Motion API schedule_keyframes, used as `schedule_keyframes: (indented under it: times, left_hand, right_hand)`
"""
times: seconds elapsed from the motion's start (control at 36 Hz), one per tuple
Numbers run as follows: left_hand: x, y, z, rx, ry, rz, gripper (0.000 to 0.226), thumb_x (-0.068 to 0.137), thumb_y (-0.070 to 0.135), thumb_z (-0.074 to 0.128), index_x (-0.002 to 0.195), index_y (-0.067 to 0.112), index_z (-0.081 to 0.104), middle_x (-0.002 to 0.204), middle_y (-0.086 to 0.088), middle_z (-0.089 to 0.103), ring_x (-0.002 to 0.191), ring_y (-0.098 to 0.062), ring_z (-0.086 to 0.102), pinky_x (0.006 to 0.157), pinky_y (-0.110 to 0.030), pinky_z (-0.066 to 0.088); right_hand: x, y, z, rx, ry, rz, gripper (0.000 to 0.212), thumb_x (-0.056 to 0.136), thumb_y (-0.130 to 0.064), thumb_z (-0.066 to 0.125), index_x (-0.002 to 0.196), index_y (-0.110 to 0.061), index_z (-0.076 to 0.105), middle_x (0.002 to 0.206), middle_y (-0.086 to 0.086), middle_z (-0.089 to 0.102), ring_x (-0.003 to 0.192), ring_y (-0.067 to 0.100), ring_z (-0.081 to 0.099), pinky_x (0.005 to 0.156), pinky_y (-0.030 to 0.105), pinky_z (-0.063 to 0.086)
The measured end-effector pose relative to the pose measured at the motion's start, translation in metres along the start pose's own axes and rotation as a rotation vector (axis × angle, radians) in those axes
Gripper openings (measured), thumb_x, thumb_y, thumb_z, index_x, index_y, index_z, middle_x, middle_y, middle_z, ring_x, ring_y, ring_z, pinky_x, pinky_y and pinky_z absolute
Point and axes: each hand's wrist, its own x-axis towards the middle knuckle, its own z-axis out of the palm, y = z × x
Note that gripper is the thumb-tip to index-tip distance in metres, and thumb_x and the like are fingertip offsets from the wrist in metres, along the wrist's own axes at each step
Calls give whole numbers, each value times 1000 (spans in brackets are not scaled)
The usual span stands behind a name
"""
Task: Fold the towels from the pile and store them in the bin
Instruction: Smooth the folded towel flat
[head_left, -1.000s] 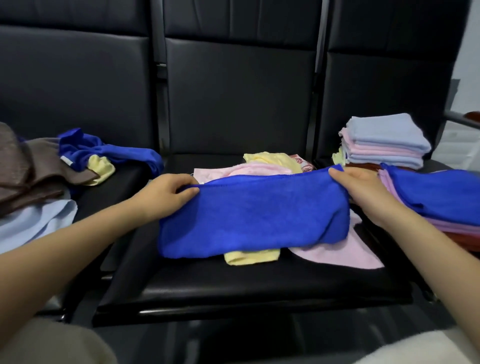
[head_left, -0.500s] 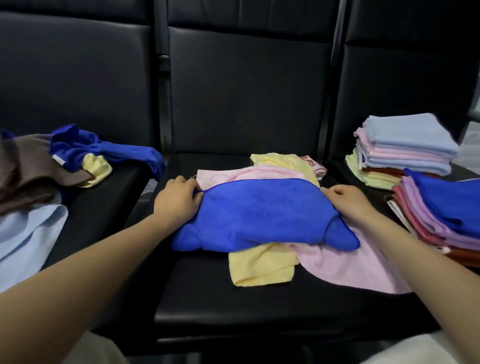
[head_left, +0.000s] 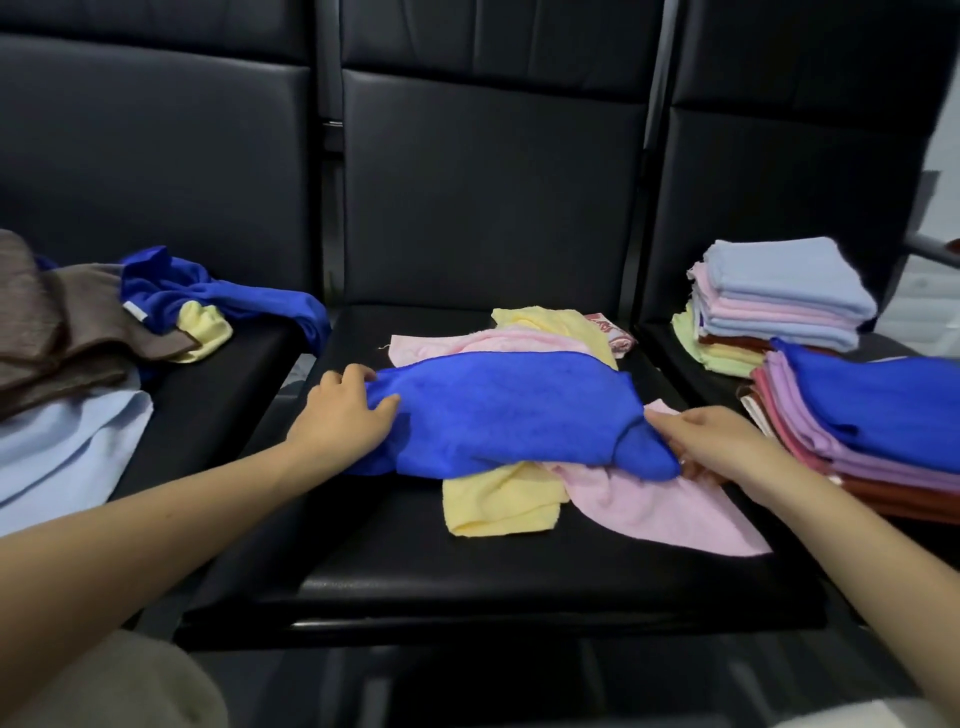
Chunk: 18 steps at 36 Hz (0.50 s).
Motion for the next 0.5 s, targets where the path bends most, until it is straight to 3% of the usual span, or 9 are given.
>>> schedule_keyframes:
  times: [0.08, 0.17, 0.31, 0.5]
  left_hand:
    - [-13, -6, 4, 74, -22, -19, 56, 95, 42, 51, 142, 17, 36, 138, -16, 40, 129, -33, 39, 104, -42, 35]
    - [-22, -11, 5, 191, -3, 31, 56, 96, 41, 49, 145, 20, 32, 134, -17, 43, 121, -35, 48, 95, -43, 42]
    - [-26, -17, 3, 280, 16, 120, 42, 98, 36, 46, 137, 20, 41, 112, -10, 62, 103, -30, 60, 76, -36, 46]
    - [-26, -21, -9, 341, 41, 171, 36, 100, 36, 43, 133, 22, 46, 109, -6, 66, 99, -27, 62, 71, -33, 46]
  right_hand:
    - [-12, 8, 1, 180, -75, 38, 30, 95, -33, 61, 81, -8, 67, 57, 6, 53, 49, 17, 45, 48, 23, 35]
    - [-20, 15, 2, 392, -127, 16, 17, 94, -21, 63, 82, -9, 65, 60, 5, 51, 51, 14, 43, 49, 21, 34]
    - [-22, 21, 4, 547, -80, -1, 16, 97, -13, 57, 82, -12, 61, 71, 4, 61, 57, 14, 52, 47, 19, 41]
    - [-18, 30, -9, 170, 104, -20, 22, 96, -13, 55, 75, -10, 55, 58, 8, 59, 51, 16, 50, 49, 26, 36]
